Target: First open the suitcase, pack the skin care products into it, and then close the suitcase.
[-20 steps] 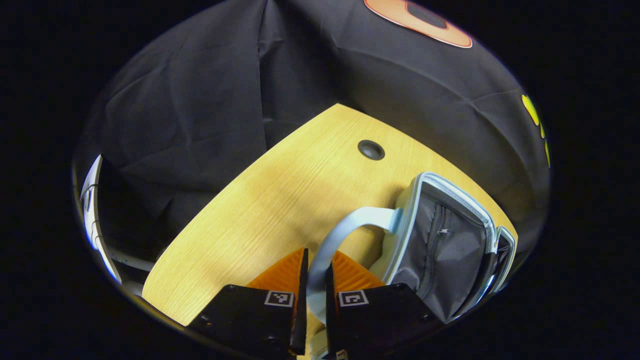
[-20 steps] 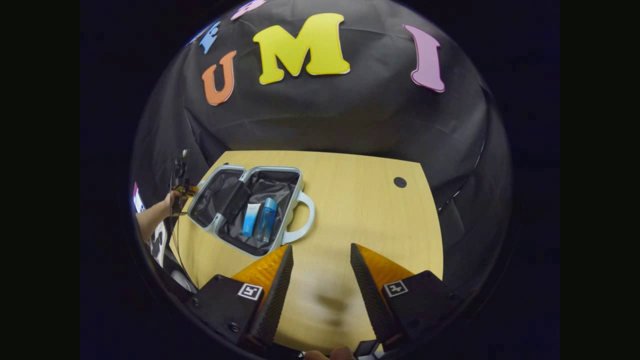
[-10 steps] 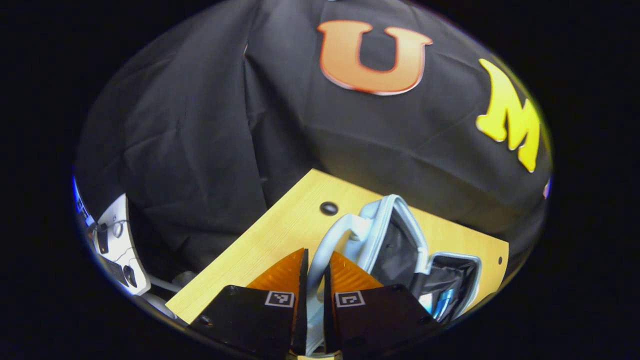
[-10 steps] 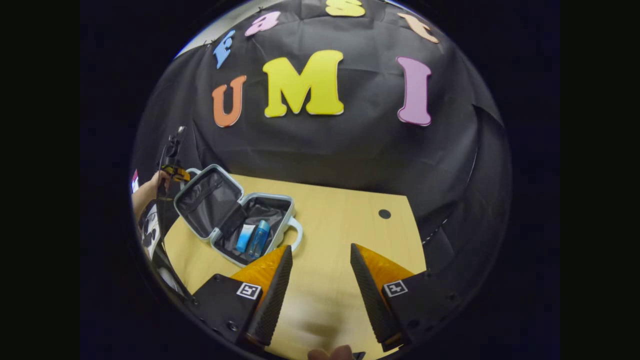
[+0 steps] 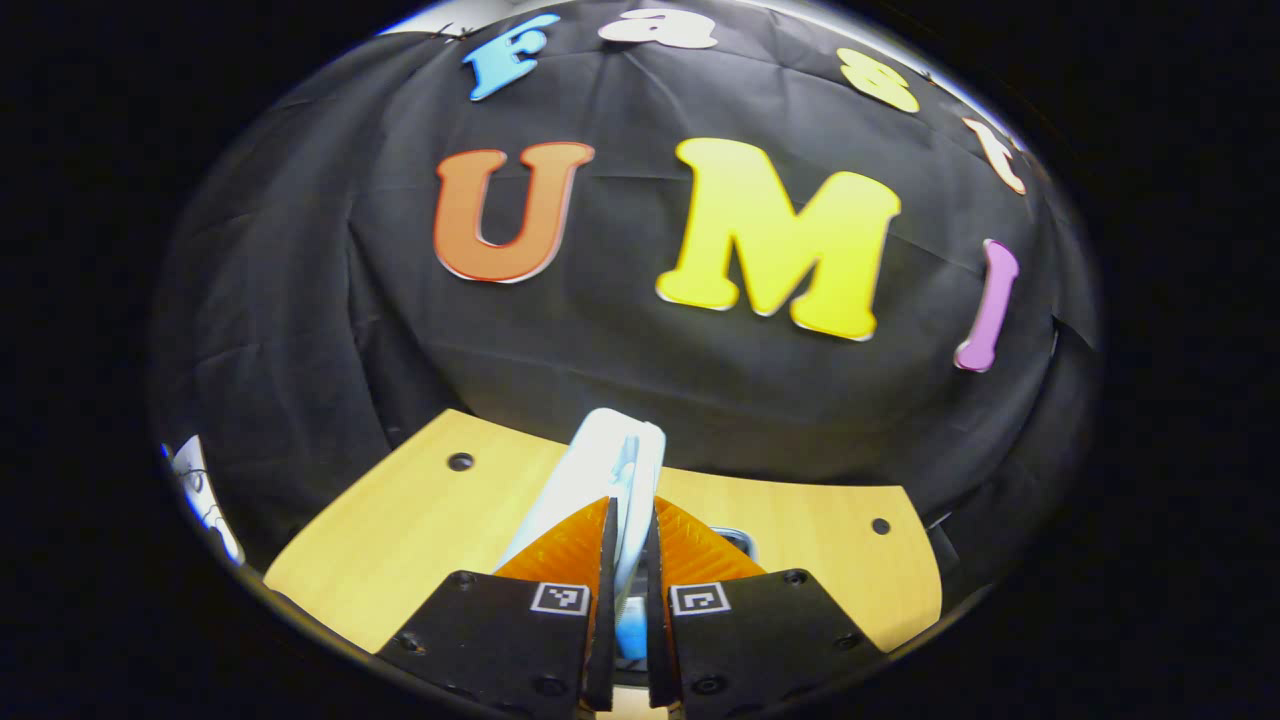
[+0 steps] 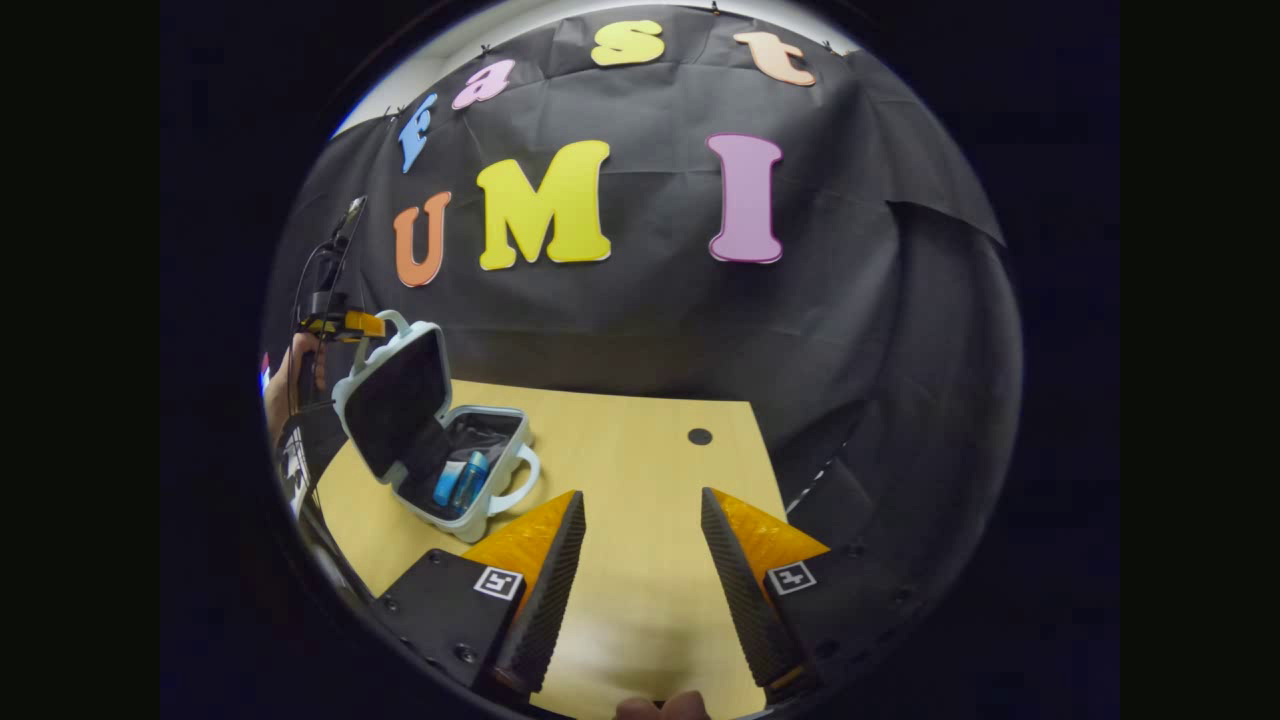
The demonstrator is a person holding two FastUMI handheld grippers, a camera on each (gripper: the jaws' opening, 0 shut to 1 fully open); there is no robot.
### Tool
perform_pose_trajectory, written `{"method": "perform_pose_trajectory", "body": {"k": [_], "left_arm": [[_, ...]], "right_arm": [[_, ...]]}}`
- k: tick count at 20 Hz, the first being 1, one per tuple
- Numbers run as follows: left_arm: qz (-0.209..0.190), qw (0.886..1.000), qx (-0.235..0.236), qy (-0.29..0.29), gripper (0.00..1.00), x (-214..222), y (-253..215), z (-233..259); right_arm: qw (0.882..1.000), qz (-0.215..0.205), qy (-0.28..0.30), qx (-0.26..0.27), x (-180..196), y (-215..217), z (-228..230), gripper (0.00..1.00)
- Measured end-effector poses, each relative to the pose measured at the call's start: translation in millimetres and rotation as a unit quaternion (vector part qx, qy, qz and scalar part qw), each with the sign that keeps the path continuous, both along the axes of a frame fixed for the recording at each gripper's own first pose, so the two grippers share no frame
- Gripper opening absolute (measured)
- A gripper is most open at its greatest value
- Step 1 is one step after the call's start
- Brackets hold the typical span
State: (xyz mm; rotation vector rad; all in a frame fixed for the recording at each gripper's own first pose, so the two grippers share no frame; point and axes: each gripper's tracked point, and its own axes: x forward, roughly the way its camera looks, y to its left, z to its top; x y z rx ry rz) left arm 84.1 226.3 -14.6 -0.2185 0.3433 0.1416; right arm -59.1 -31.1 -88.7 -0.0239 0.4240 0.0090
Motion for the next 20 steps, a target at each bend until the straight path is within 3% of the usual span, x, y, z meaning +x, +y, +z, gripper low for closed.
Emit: {"method": "perform_pose_trajectory", "body": {"k": [2,4,5,7,11,14,20], "left_arm": [[-0.039,0.999,-0.004,0.007,0.16,7.3,-59.8,-22.4],[-0.073,0.997,-0.014,0.022,0.16,11.3,-109.7,-56.5],[-0.086,0.996,-0.013,0.034,0.16,19.9,-125.2,-72.6],[-0.106,0.993,-0.004,0.059,0.16,33.8,-155.6,-114.3],[-0.119,0.986,-0.020,0.112,0.16,56.9,-176.9,-182.7],[-0.123,0.984,-0.022,0.124,0.16,72.2,-177.5,-205.1],[-0.110,0.986,0.037,0.116,0.16,68.8,-192.5,-223.8]], "right_arm": [[1.000,-0.010,-0.006,-0.016,-4.5,-16.4,2.8,0.67],[0.999,-0.020,-0.009,-0.026,-11.3,-29.3,4.4,0.71],[0.999,-0.026,-0.009,-0.029,-15.1,-35.3,3.8,0.68],[0.999,-0.035,-0.003,-0.038,-23.6,-46.5,-0.2,0.72],[0.997,-0.052,0.015,-0.054,-40.8,-67.3,-12.4,0.72],[0.996,-0.065,0.023,-0.057,-46.8,-74.1,-17.3,0.72],[0.996,-0.069,0.019,-0.059,-47.3,-69.2,-16.1,0.70]]}}
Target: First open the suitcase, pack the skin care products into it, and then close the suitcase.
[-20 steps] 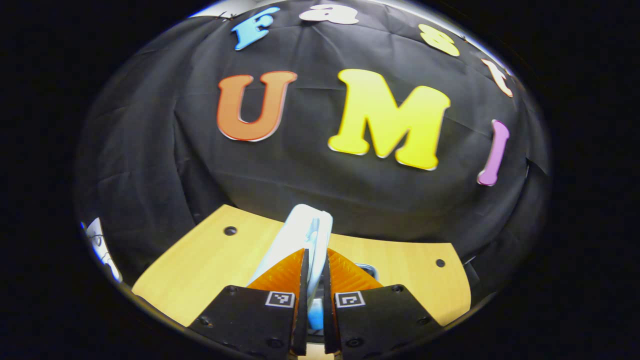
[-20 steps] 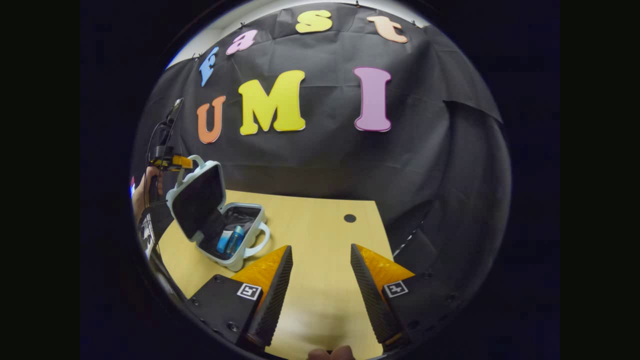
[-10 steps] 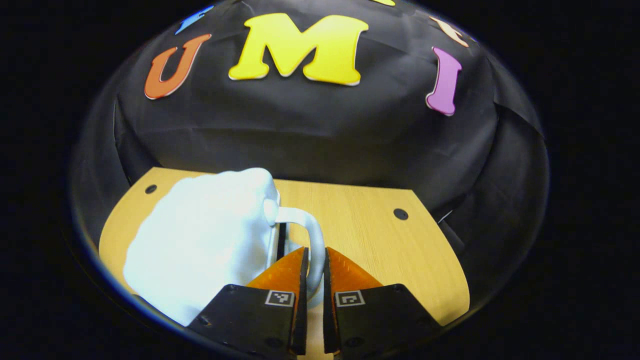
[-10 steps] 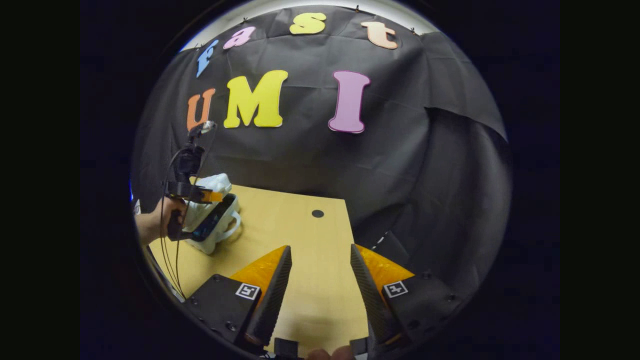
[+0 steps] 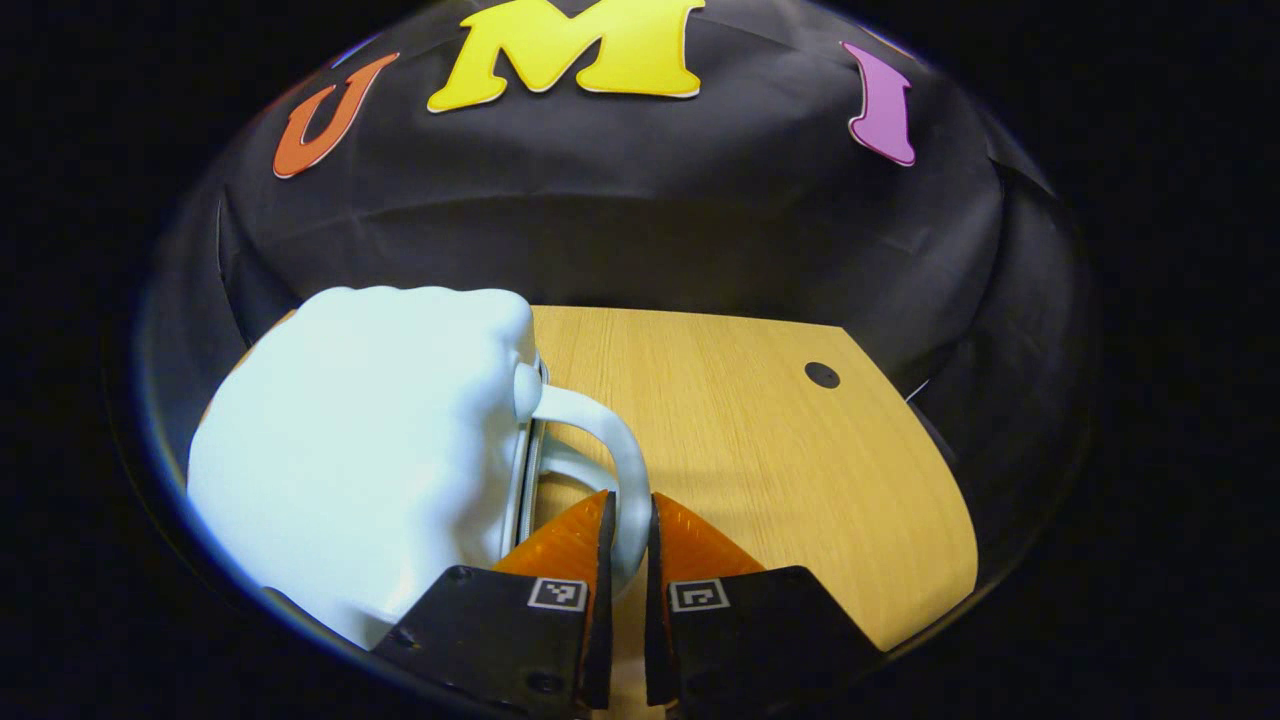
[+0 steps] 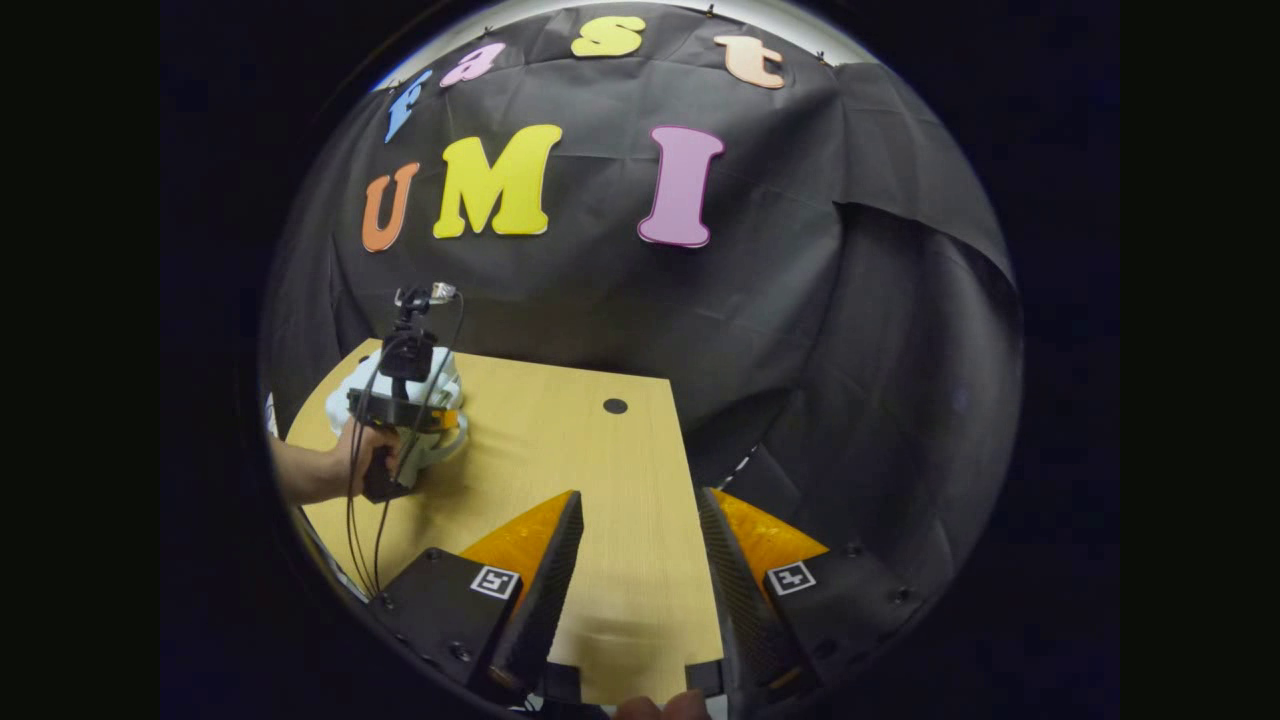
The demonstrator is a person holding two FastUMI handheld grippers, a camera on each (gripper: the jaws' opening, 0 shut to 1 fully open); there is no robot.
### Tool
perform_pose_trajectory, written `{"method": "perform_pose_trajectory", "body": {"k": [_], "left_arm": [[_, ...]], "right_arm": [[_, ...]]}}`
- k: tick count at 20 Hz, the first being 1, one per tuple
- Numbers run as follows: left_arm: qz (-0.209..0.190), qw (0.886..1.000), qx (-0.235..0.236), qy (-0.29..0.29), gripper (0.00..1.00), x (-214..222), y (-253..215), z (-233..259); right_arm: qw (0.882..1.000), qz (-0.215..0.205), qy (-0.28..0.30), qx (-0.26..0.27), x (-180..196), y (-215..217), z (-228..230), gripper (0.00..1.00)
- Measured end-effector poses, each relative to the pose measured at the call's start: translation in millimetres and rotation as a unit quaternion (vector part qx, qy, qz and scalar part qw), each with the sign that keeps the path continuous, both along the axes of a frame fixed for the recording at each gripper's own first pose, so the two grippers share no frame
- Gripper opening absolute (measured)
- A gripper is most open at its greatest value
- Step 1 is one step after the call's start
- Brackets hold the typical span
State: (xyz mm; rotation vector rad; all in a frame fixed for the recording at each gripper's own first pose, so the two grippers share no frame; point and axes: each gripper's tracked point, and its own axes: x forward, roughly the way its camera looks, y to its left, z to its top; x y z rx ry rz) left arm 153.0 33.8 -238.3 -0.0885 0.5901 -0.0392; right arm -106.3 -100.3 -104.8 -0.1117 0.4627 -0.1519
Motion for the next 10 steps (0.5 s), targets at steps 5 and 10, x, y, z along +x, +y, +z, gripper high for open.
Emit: {"method": "perform_pose_trajectory", "body": {"k": [5,10], "left_arm": [[-0.005,0.999,0.022,-0.032,0.27,3.3,-10.2,0.8],[-0.024,0.998,-0.013,-0.053,0.99,-15.0,-33.6,27.7]], "right_arm": [[1.000,0.008,-0.014,-0.004,2.2,6.8,-0.5,0.71],[0.998,0.029,-0.059,-0.006,27.1,25.8,7.7,0.71]]}}
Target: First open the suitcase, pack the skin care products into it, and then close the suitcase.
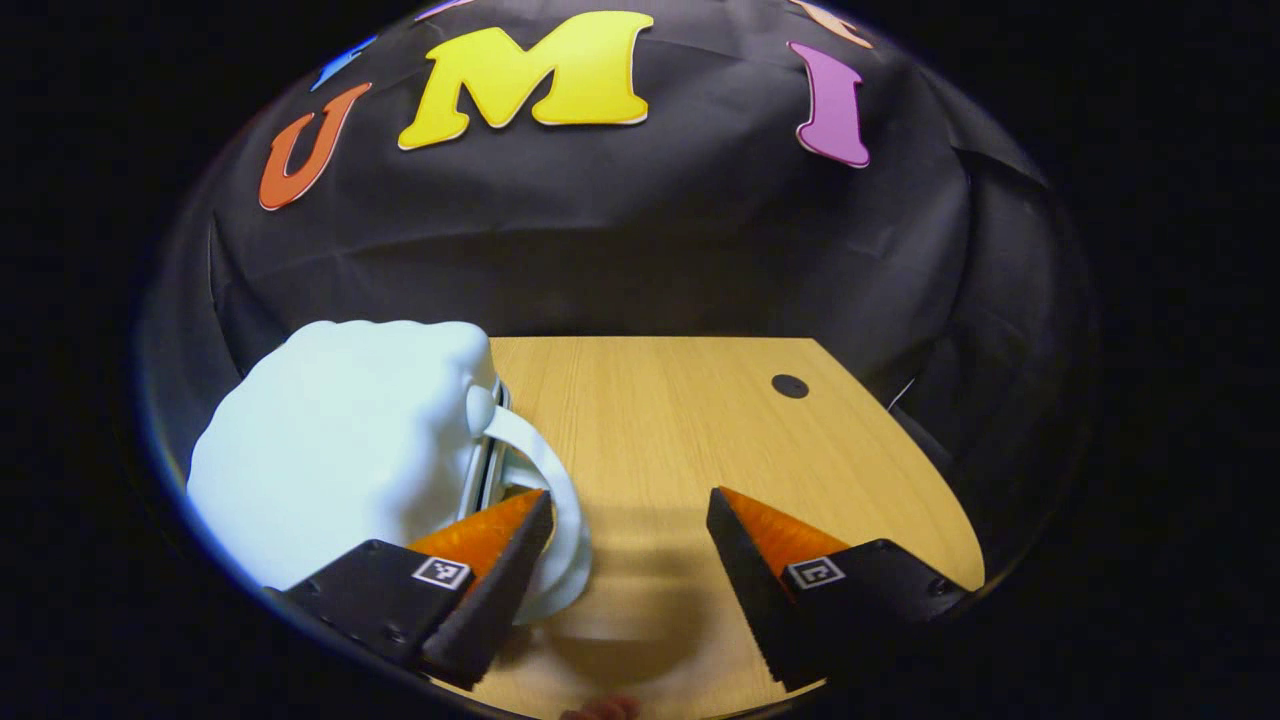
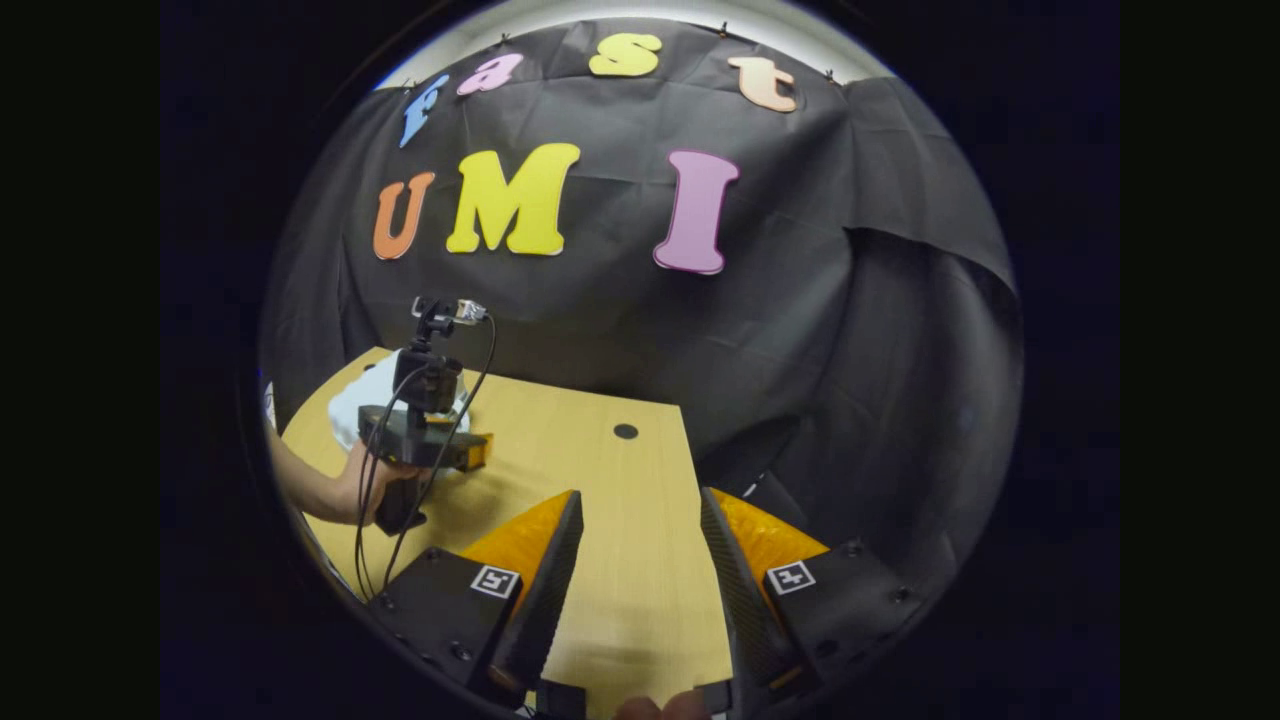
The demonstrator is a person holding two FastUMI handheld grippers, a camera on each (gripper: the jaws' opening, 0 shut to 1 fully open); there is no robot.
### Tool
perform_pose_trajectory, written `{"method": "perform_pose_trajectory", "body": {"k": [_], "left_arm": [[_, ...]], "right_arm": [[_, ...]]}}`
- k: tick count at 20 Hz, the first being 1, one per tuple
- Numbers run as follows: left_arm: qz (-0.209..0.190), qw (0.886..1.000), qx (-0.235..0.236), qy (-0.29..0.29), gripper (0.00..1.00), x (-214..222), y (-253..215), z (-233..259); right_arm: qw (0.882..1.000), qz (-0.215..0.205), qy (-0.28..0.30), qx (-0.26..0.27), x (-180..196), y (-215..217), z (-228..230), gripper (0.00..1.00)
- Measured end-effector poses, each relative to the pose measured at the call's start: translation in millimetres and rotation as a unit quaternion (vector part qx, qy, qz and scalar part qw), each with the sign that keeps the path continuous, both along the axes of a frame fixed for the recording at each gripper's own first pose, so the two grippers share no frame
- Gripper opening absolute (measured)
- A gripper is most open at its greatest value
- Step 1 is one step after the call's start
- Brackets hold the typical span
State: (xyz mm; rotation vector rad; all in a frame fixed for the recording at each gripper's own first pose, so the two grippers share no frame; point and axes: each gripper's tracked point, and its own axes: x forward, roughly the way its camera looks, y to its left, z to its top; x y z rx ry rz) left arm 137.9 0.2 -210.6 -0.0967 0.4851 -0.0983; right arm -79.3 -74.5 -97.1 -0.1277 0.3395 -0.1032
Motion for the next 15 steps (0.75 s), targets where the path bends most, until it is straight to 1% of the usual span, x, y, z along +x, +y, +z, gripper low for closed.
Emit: {"method": "perform_pose_trajectory", "body": {"k": [3,5,8,9,11,13,15], "left_arm": [[0.000,0.999,0.002,-0.040,1.00,-20.2,3.7,44.5],[0.007,0.997,0.006,-0.083,1.00,-41.6,14.3,94.0],[0.029,0.986,0.004,-0.162,0.99,-71.4,36.6,175.2],[0.039,0.982,0.015,-0.186,0.99,-80.3,45.4,197.0],[0.057,0.975,0.024,-0.212,0.99,-92.5,62.0,224.9],[0.075,0.972,-0.001,-0.222,0.99,-107.2,72.9,242.8],[0.093,0.967,-0.021,-0.235,0.99,-118.6,84.6,259.1]], "right_arm": [[0.999,0.017,-0.046,0.014,25.2,22.6,25.3,0.72],[0.995,0.035,-0.089,0.021,40.8,41.4,55.9,0.71],[0.985,0.059,-0.159,0.027,58.7,65.8,107.2,0.71],[0.982,0.066,-0.176,0.029,61.3,73.4,119.4,0.71],[0.978,0.071,-0.194,0.036,65.5,81.8,131.8,0.72],[0.975,0.075,-0.203,0.049,64.9,91.6,140.0,0.72],[0.974,0.076,-0.210,0.051,63.0,95.2,144.3,0.71]]}}
